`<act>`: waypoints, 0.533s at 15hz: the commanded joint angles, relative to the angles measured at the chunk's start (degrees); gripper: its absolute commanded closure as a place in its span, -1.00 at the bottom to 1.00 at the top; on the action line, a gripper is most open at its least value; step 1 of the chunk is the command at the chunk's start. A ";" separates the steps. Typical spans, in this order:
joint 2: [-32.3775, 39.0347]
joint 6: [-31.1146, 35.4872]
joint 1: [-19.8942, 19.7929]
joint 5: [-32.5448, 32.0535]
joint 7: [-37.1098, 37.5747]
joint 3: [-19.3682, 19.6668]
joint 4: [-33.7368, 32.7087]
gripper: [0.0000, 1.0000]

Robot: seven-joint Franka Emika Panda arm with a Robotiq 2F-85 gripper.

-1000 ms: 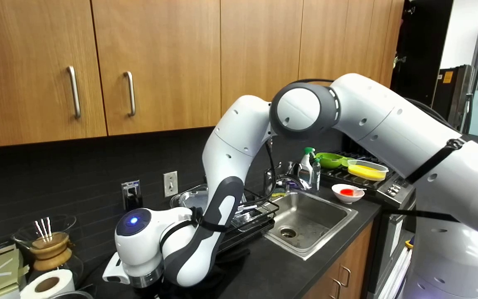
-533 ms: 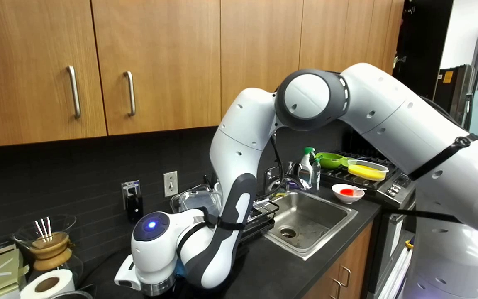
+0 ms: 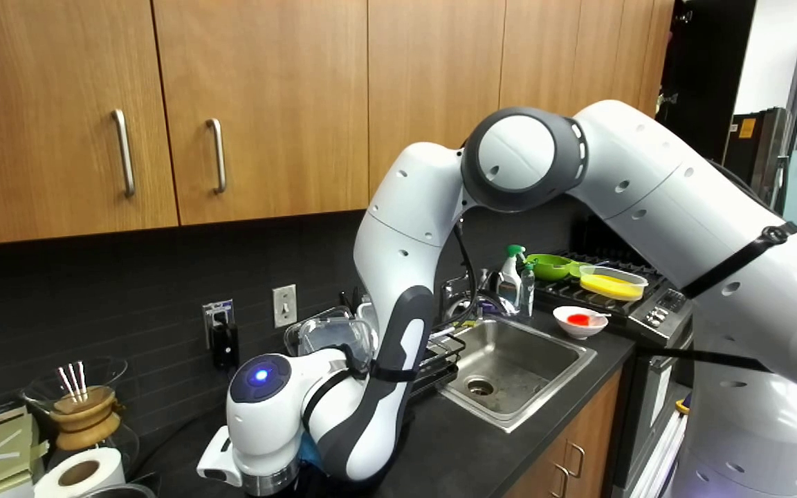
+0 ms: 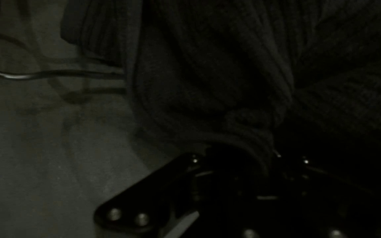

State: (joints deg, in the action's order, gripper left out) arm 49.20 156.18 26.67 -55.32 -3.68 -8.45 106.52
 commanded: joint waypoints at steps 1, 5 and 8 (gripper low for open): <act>3.38 -1.08 -0.48 -0.04 -1.42 0.38 -0.22 0.97; 3.16 -6.30 -1.16 1.63 -7.02 -1.02 -3.25 0.97; 3.55 -11.02 -1.33 2.01 -10.77 -1.75 -6.08 0.97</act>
State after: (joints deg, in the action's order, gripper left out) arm 49.74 149.31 26.45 -54.44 -9.73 -9.42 104.07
